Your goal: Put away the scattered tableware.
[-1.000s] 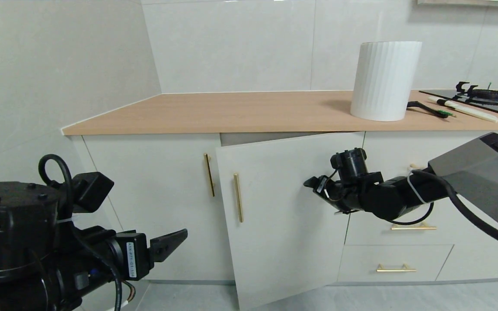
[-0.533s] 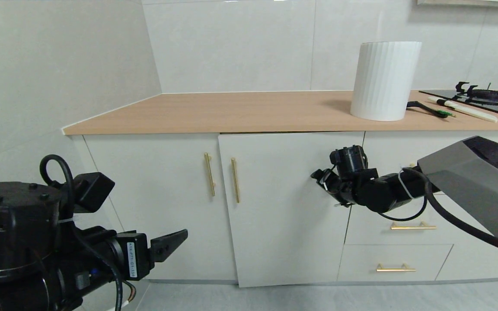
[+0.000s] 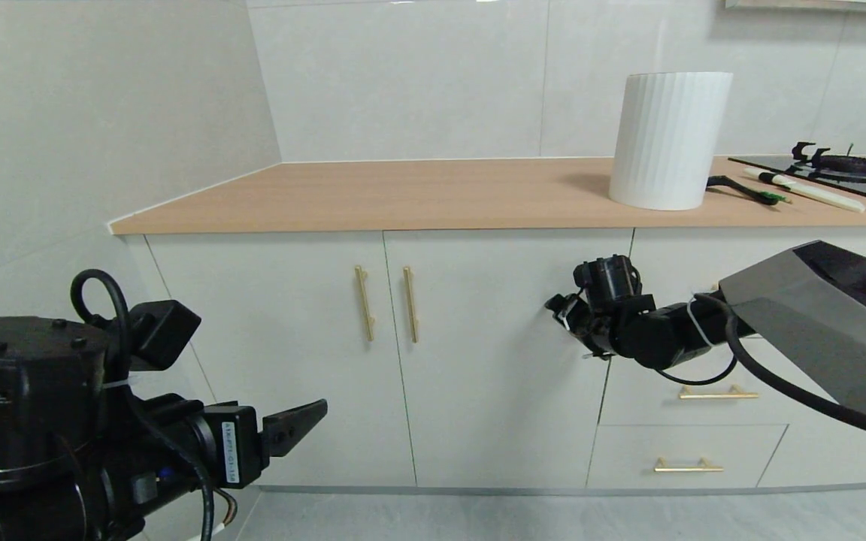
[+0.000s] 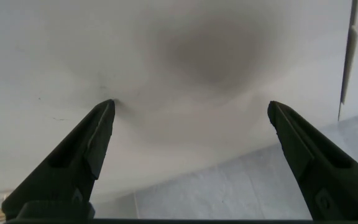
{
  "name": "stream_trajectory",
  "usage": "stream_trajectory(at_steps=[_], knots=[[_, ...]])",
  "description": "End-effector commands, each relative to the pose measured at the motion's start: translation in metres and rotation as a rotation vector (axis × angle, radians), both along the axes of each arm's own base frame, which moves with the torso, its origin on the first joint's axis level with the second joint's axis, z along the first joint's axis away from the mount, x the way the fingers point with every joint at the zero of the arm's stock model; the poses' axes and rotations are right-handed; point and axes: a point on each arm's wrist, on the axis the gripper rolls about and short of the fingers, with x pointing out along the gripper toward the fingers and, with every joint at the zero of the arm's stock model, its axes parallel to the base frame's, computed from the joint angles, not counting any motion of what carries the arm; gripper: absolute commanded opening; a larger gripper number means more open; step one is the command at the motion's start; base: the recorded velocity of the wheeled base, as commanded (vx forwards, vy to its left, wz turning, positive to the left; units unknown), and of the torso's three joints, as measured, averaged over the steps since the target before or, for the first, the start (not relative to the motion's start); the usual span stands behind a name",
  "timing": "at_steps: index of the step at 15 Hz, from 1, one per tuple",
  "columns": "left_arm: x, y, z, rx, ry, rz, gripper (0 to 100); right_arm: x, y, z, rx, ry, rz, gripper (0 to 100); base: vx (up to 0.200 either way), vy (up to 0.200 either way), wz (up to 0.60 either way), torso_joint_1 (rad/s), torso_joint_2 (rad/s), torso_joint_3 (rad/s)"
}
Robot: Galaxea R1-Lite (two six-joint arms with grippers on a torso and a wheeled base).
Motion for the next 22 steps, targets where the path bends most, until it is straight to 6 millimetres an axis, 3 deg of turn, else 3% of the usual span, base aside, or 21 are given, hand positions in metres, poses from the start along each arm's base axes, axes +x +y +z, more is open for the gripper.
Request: stream_trajectory(at_steps=[1,4,7,8,12,15,17,18,19,20,21,22], knots=[[0.0,0.0,0.0,0.0,0.001,0.001,100,0.002,-0.003,0.0,0.001,-0.001,-0.007,100,0.0,0.0,0.0,0.0,0.0,0.0],[0.001,-0.001,-0.002,0.004,0.007,0.001,100,0.001,-0.004,0.003,0.001,-0.003,-0.007,100,0.0,0.0,0.0,0.0,0.0,0.0],[0.001,-0.001,-0.001,0.003,0.006,0.001,100,-0.018,-0.007,0.031,0.014,0.019,0.029,100,0.0,0.0,0.0,0.0,0.0,0.0],[0.001,-0.001,-0.001,0.002,0.006,0.002,100,-0.035,-0.004,0.047,0.042,0.019,0.092,100,0.0,0.0,0.0,0.0,0.0,0.0],[-0.006,0.004,0.008,-0.02,-0.04,0.006,100,-0.126,-0.025,0.124,-0.065,-0.111,0.269,100,0.0,0.0,0.0,0.0,0.0,0.0],[-0.039,0.029,0.013,0.022,-0.148,0.037,100,-0.227,-0.075,0.179,-0.178,-0.319,0.319,100,0.0,0.0,0.0,0.0,0.0,0.0],[-0.07,0.05,0.006,0.022,-0.215,0.064,100,-0.283,-0.108,0.183,-0.243,-0.394,0.27,100,0.0,0.0,0.0,0.0,0.0,0.0],[-0.075,0.052,0.005,0.022,-0.223,0.066,100,-0.29,-0.113,0.182,-0.264,-0.4,0.254,100,0.0,0.0,0.0,0.0,0.0,0.0],[-0.103,0.068,0.0,-0.001,-0.281,0.081,100,-0.33,-0.142,0.166,-0.379,-0.434,0.164,100,0.0,0.0,0.0,0.0,0.0,0.0],[-0.123,0.078,-0.002,-0.009,-0.304,0.099,100,-0.364,-0.156,0.153,-0.434,-0.495,0.141,100,0.0,0.0,0.0,0.0,0.0,0.0],[-0.129,0.082,-0.004,-0.01,-0.307,0.108,100,-0.376,-0.159,0.149,-0.45,-0.523,0.138,100,0.0,0.0,0.0,0.0,0.0,0.0],[-0.156,0.094,-0.009,0.01,-0.333,0.159,100,-0.418,-0.173,0.13,-0.537,-0.592,0.121,100,0.0,0.0,0.0,0.0,0.0,0.0]])
